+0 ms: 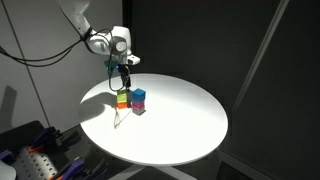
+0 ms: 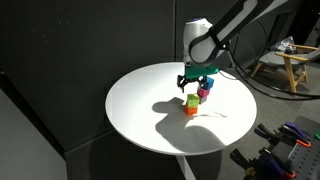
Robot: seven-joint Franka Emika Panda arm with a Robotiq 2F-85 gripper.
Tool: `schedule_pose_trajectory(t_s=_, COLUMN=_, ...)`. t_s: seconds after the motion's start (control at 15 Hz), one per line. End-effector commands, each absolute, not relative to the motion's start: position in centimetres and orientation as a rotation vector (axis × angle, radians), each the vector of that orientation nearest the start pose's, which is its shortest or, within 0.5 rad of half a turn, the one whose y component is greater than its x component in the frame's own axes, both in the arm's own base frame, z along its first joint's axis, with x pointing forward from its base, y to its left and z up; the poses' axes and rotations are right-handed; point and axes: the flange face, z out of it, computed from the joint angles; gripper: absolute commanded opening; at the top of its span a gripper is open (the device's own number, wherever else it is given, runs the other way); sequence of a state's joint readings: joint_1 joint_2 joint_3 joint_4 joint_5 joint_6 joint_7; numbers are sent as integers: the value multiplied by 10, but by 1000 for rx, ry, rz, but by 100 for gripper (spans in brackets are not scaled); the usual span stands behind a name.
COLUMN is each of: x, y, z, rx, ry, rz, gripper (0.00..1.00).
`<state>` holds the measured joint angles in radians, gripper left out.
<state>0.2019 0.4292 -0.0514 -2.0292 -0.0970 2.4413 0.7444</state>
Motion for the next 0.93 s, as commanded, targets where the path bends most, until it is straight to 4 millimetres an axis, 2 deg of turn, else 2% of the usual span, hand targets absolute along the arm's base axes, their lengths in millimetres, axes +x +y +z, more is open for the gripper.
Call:
schedule_pose_trajectory(t_s=0.0, x=595, y=91, z=237, rx=-3083, ry=909, rz=14, gripper=100)
schedule_pose_trajectory(t_s=0.33, x=591, y=89, z=238, rx=-3051, ry=952, rz=64, gripper=100)
schedule_pose_trajectory(t_s=0.4, x=589, y=89, z=230, rx=-3075, ry=914, rz=38, gripper=100)
schedule_pose_trajectory(t_s=0.87, x=587, y=90, z=232, rx=-3067, ry=922, rz=44, gripper=100)
